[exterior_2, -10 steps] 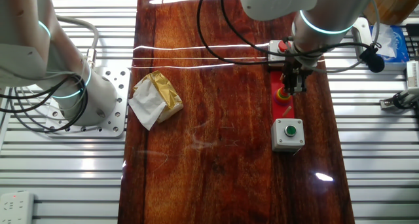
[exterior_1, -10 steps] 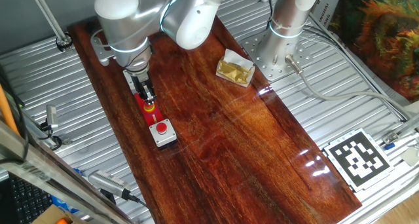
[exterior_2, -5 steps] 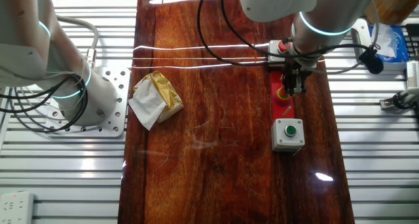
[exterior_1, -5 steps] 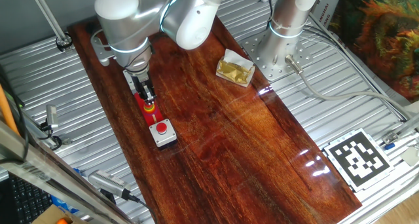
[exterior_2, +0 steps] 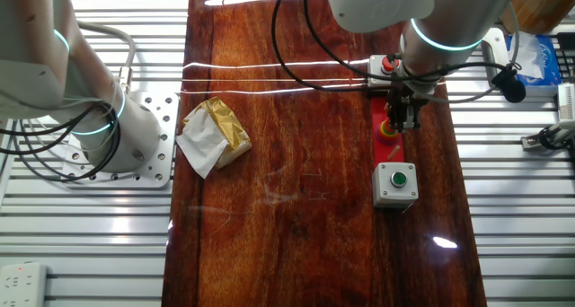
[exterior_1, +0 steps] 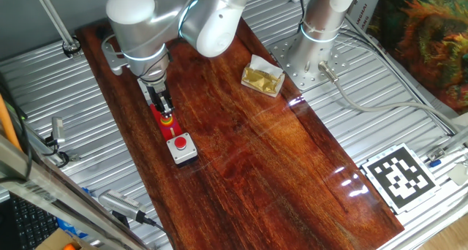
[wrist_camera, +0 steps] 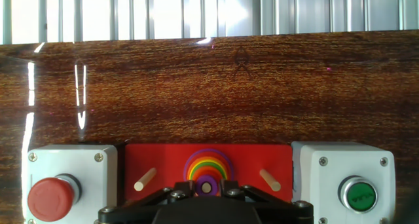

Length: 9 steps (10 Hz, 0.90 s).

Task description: Take out one Hanoi block and throw it aside

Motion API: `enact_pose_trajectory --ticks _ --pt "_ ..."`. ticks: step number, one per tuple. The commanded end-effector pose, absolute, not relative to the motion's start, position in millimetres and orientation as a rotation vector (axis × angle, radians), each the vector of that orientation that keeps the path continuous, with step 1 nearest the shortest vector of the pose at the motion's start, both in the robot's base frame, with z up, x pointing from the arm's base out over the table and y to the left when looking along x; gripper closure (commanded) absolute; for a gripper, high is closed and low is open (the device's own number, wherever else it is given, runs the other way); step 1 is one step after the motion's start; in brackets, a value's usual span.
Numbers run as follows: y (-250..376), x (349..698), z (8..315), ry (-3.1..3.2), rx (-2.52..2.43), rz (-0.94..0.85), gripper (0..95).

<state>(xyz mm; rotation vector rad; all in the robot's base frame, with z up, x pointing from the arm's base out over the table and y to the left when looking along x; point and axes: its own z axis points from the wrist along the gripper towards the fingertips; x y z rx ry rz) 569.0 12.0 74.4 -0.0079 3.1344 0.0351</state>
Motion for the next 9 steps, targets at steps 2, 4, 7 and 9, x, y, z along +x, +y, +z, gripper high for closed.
enact_pose_trajectory --ticks 2,4,7,9 --pt "11.6 568.9 74.4 3.133 -0.009 0.036 76.0" --pt "11.6 568.9 74.3 3.133 -0.008 0.035 76.0" --pt "11.4 569.1 71.9 3.130 -0.009 0.035 76.0" --pt "11.2 569.2 71.0 3.130 -0.008 0.037 76.0"
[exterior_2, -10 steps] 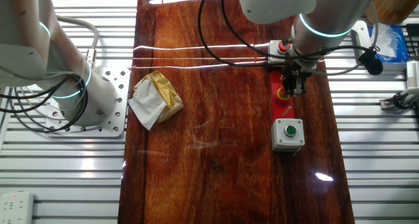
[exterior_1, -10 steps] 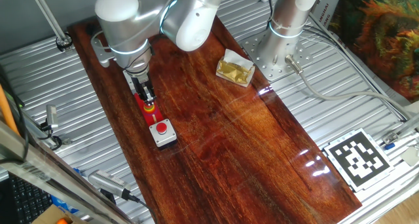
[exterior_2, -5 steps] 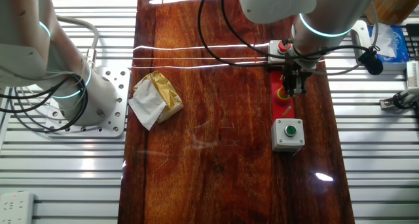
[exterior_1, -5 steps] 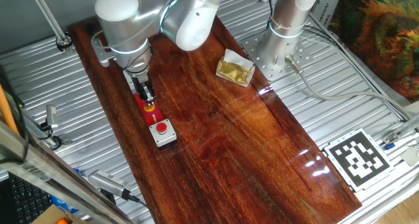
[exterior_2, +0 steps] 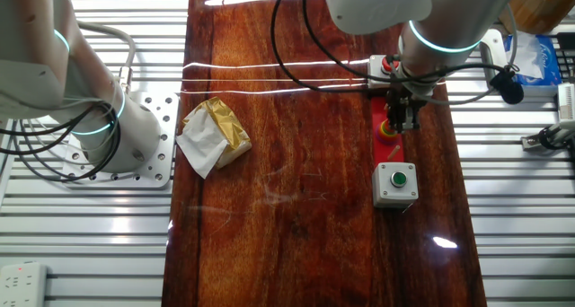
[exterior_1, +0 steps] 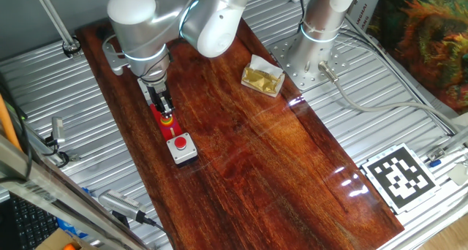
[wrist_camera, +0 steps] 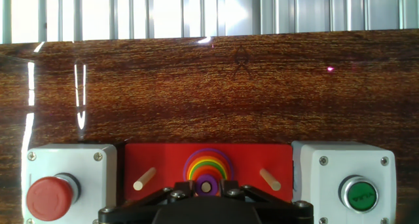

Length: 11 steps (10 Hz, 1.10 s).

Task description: Take out one Hanoi block and throw it aside

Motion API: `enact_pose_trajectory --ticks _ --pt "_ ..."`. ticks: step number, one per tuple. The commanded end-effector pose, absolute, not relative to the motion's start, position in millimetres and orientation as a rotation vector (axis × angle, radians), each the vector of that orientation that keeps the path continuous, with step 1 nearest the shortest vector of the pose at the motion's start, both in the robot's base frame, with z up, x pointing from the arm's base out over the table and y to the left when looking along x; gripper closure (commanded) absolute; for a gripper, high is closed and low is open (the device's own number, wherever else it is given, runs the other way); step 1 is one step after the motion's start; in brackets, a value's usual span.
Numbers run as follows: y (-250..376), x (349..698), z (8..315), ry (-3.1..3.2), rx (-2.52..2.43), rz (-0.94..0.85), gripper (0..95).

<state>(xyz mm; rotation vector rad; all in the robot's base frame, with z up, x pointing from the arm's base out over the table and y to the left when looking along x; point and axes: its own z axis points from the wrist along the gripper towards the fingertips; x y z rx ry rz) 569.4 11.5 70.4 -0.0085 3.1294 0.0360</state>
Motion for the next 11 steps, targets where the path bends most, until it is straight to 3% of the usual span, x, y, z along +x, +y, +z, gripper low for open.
enact_pose_trajectory --ticks 1,3,4,11 --pt "11.2 569.2 71.0 3.129 -0.009 0.036 76.0" --pt "11.2 569.2 71.0 3.129 -0.008 0.036 76.0" --pt "11.2 569.2 71.0 3.129 -0.003 0.036 95.0" --pt "11.4 569.1 72.8 3.130 -0.013 0.037 95.0"
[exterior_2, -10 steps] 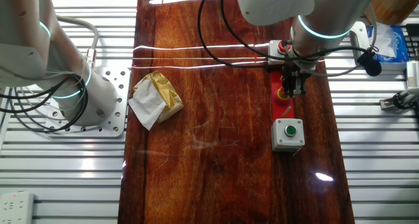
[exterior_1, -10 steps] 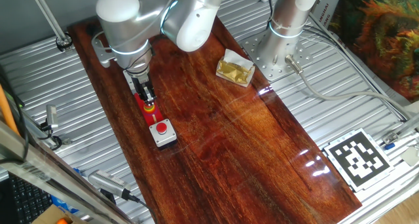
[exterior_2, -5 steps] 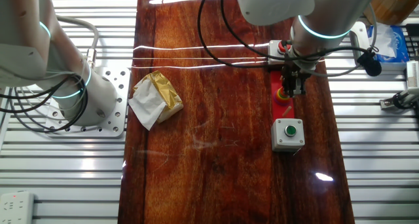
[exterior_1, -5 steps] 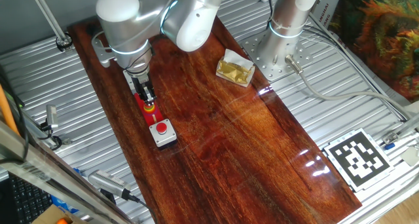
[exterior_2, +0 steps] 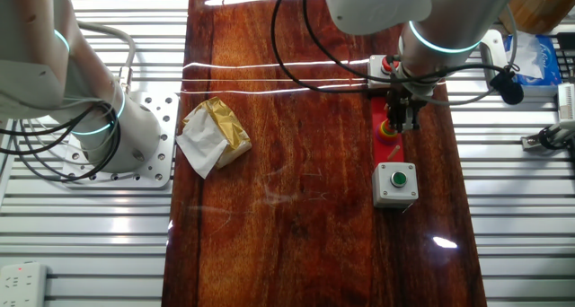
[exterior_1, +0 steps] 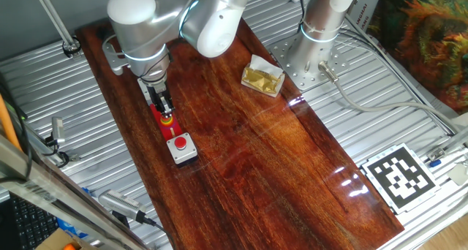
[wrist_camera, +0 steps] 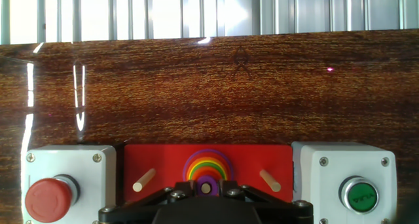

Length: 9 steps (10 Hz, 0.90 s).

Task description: Take out one Hanoi block and throw it aside

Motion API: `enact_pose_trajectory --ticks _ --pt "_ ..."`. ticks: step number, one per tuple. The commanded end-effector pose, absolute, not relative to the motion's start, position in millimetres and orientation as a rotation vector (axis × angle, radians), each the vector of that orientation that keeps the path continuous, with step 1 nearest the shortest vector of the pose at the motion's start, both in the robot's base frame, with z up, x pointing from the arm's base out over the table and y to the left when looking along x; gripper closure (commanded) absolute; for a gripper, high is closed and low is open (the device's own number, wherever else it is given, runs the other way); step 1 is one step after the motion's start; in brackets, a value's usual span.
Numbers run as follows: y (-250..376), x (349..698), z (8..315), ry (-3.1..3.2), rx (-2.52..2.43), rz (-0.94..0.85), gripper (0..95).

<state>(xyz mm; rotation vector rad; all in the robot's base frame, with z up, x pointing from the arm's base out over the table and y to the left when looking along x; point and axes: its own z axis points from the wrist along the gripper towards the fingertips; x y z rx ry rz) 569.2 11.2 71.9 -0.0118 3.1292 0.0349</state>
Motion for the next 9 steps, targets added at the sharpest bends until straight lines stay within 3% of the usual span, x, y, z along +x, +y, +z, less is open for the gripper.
enact_pose_trajectory --ticks 1,9 --pt "11.5 569.1 73.9 3.130 -0.014 0.037 95.0" --pt "13.7 566.7 94.7 3.139 -0.016 0.043 95.0"
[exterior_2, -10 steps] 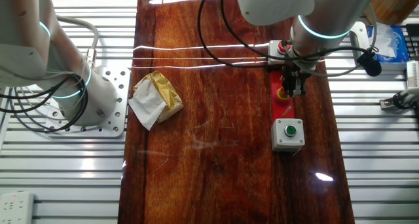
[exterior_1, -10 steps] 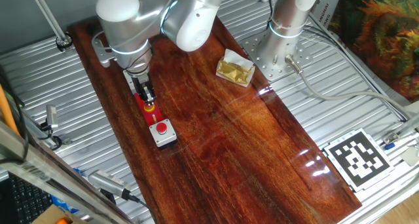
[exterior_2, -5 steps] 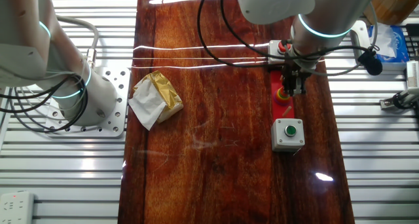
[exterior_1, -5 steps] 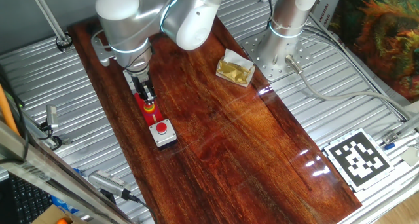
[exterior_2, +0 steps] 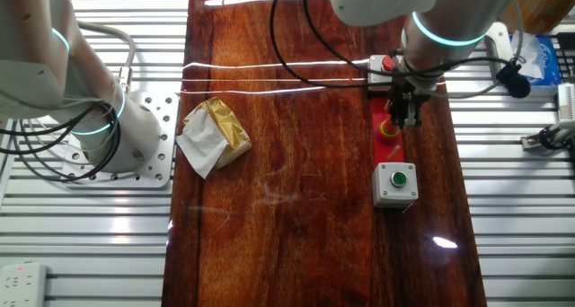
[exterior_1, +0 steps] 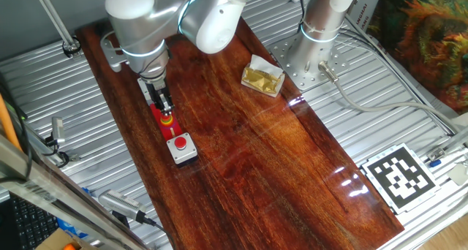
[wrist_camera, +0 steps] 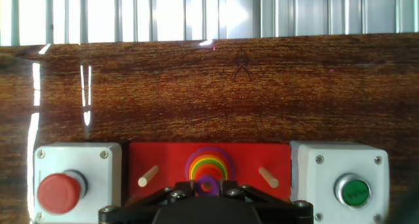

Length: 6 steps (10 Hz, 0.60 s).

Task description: Take out one Hanoi block and throw it aside

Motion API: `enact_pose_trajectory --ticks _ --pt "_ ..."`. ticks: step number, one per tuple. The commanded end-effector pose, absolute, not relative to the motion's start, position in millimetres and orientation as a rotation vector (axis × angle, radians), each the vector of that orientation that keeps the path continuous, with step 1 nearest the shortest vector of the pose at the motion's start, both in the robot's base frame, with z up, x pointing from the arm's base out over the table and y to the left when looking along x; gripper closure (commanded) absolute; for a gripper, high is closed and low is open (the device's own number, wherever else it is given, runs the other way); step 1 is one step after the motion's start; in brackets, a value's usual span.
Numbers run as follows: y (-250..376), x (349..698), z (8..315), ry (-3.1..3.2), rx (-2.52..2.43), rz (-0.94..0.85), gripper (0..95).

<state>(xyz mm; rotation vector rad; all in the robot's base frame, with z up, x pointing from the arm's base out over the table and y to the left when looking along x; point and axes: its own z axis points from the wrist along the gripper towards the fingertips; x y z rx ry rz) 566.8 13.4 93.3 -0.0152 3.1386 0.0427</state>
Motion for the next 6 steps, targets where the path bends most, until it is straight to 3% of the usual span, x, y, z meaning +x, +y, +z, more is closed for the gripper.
enact_pose_trajectory --ticks 1,6 --pt "14.1 566.1 98.2 3.142 -0.018 0.043 95.0" --pt "10.5 544.5 100.8 3.138 -0.037 0.038 95.0"
